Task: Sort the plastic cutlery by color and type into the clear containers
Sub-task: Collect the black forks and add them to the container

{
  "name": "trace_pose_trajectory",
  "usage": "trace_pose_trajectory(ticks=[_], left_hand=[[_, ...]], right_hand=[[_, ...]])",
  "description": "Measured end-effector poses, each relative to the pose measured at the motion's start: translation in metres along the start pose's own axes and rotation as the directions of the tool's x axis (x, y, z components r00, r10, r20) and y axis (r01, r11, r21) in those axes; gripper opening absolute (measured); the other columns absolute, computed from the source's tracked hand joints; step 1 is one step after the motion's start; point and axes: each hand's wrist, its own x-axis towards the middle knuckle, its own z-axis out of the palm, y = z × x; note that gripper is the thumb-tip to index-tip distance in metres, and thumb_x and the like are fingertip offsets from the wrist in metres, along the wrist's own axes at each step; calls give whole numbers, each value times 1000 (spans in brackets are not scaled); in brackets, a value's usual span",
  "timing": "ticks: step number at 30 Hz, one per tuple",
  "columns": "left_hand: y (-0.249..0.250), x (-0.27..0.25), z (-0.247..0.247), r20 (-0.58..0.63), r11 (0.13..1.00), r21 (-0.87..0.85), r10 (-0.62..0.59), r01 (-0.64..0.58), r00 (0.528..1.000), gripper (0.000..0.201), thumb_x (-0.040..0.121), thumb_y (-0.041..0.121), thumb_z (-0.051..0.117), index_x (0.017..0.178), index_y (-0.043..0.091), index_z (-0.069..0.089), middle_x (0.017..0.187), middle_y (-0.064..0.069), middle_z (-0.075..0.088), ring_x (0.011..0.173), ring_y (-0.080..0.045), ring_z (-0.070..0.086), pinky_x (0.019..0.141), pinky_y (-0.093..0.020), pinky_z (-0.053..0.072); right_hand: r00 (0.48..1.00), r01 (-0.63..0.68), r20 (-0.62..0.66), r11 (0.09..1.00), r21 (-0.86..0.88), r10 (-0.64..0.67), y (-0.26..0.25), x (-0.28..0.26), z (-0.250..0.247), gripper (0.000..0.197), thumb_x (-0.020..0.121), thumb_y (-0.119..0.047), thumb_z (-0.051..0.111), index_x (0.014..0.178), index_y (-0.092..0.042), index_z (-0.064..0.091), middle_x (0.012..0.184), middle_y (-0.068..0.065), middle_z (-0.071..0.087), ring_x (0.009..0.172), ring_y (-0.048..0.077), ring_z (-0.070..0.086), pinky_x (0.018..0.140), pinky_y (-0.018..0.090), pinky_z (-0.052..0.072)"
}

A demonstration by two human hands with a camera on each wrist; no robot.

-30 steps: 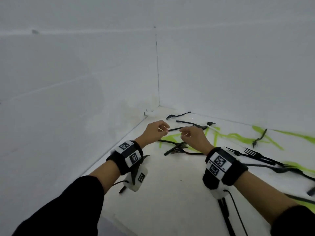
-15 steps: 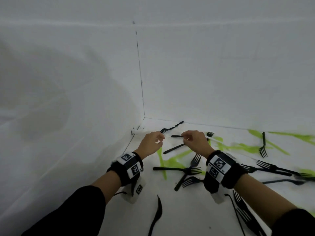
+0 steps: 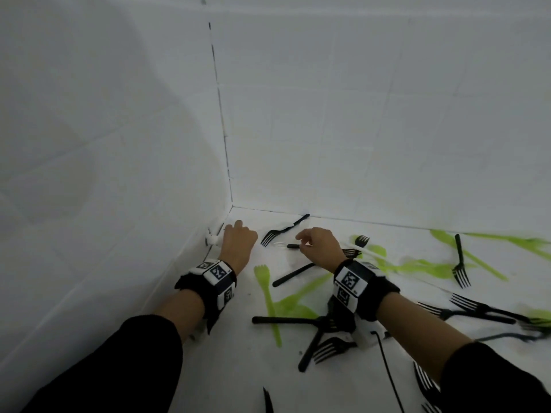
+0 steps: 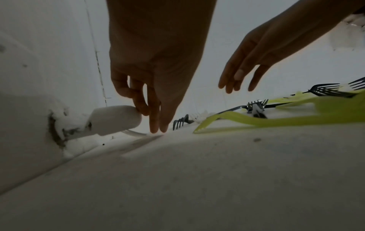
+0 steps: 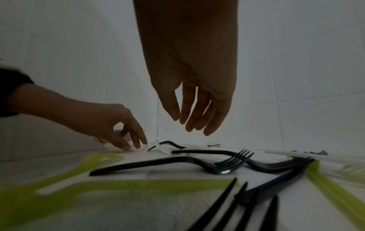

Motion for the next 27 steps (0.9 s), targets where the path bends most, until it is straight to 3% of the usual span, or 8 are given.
trace_pose_trajectory(ticks=[2, 6, 10, 14, 18, 20, 24, 27], left_hand=[[-4, 5, -2, 11, 999, 41, 11, -12, 1000, 34, 85, -8, 46, 111, 13, 56, 113, -4, 60, 118, -25, 43, 77, -29, 25], [-4, 6, -1, 24, 993, 100, 61, -63, 998, 30, 89, -4, 45, 113, 12, 56, 116, -3, 57, 121, -25, 39, 94, -33, 30], [-3, 10, 1, 37, 993, 92, 66, -69, 997, 31, 87, -3, 49, 113, 10, 56, 121, -6, 49, 122, -26, 37, 96, -34, 30], [-6, 9, 7, -55, 999, -45, 1, -4, 998, 24, 89, 5, 50, 112, 8, 53, 126, -8, 42, 122, -25, 36, 91, -33, 32], [-13, 12, 12, -71, 976, -216, -45, 29, 996, 28, 92, 28, 53, 116, 13, 51, 122, -3, 50, 120, -23, 38, 91, -33, 33], [-14, 13, 9, -95, 949, -315, -58, 26, 994, 23, 94, 29, 50, 110, 12, 53, 114, -2, 57, 115, -22, 42, 88, -32, 31], [-14, 13, 1, -168, 786, -618, -119, -11, 979, 13, 95, 21, 49, 102, 11, 54, 94, -6, 66, 93, -25, 56, 77, -32, 34], [-11, 13, -8, -225, 498, -861, -193, -103, 955, 12, 93, 18, 55, 98, 8, 61, 88, -11, 58, 72, -23, 58, 60, -31, 46]], right_hand=[[1000, -2, 26, 999, -41, 3, 1, 11, 10, 30, 85, -8, 53, 113, -9, 64, 111, 13, 62, 107, 26, 54, 87, 24, 36], [998, -56, -12, 989, -138, 55, 7, 24, 16, 32, 87, -14, 54, 119, -13, 58, 119, 14, 51, 117, 31, 42, 95, 34, 37], [990, -143, -19, 978, -150, 142, 17, 37, 11, 40, 89, -20, 53, 128, -18, 50, 125, 16, 44, 122, 33, 36, 101, 38, 35], [989, -144, 13, 972, -186, 149, 21, 40, 14, 37, 92, -29, 50, 129, -26, 52, 127, 14, 40, 123, 31, 35, 102, 40, 36], [984, -173, 14, 969, -177, 178, 20, 39, 14, 30, 91, -25, 51, 119, -17, 57, 127, 15, 35, 118, 33, 37, 99, 38, 37], [974, -219, 22, 964, -149, 224, 22, 39, 12, 27, 89, -23, 53, 114, -13, 59, 128, 17, 34, 116, 35, 38, 97, 35, 35], [955, -278, 69, 952, -131, 289, 25, 38, 7, 31, 87, -32, 57, 107, -8, 62, 119, 16, 43, 111, 35, 43, 97, 36, 35], [962, -270, 26, 961, -54, 271, 30, 37, 3, 42, 88, -41, 57, 58, -12, 55, 70, 7, 49, 72, 22, 47, 72, 30, 40]])
